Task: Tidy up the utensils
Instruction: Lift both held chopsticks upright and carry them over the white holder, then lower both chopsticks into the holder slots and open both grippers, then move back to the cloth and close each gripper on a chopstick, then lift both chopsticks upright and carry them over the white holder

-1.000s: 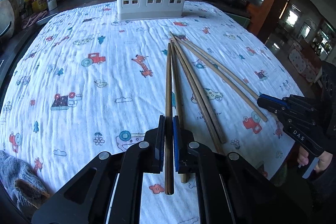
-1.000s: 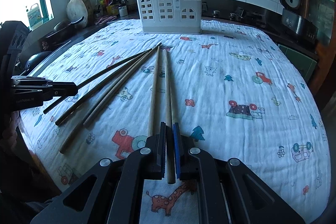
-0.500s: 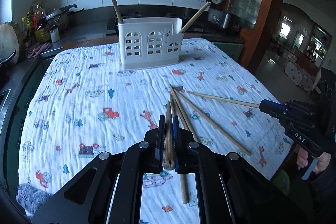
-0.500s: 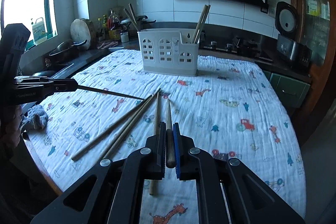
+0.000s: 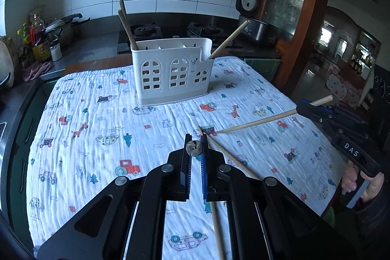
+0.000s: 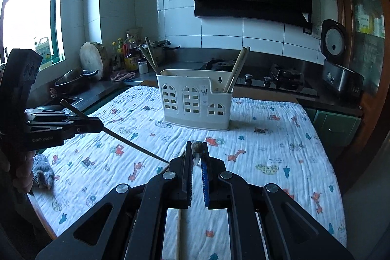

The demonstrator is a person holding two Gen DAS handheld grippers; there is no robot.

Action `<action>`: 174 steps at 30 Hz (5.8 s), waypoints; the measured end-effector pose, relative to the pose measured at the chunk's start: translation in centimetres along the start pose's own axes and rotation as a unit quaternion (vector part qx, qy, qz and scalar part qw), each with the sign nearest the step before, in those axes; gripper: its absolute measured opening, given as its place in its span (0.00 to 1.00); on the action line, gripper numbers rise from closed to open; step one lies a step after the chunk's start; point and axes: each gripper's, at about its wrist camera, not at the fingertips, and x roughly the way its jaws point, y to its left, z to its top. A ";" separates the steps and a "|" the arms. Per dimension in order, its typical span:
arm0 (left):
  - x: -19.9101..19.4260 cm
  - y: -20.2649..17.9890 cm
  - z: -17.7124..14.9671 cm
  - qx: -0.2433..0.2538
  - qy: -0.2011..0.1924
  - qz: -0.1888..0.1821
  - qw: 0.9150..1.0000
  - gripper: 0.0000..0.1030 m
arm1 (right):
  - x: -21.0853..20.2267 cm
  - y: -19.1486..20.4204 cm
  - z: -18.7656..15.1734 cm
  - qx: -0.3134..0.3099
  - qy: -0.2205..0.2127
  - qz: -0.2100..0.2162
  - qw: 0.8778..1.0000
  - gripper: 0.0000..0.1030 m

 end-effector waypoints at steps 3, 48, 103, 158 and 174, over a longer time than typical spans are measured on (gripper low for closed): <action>-0.1 0.1 1.8 0.010 -0.006 0.002 1.000 0.05 | 0.6 -0.5 2.3 0.001 0.005 0.008 1.000 0.06; 7.9 7.9 17.4 -0.020 0.011 0.030 0.999 0.05 | 14.3 -5.2 17.8 0.020 0.078 -0.002 0.997 0.06; 0.3 -1.1 -10.6 -0.054 0.070 -0.053 0.995 0.12 | 1.2 1.9 -10.5 0.027 0.118 0.033 0.992 0.24; 3.1 -2.1 -11.6 -0.045 0.100 -0.013 0.994 0.07 | 1.9 2.0 -11.5 0.017 0.125 0.006 0.992 0.06; -1.5 -1.8 -5.1 -0.006 0.001 -0.003 1.000 0.06 | -1.5 2.6 -2.5 -0.010 0.025 0.007 1.000 0.06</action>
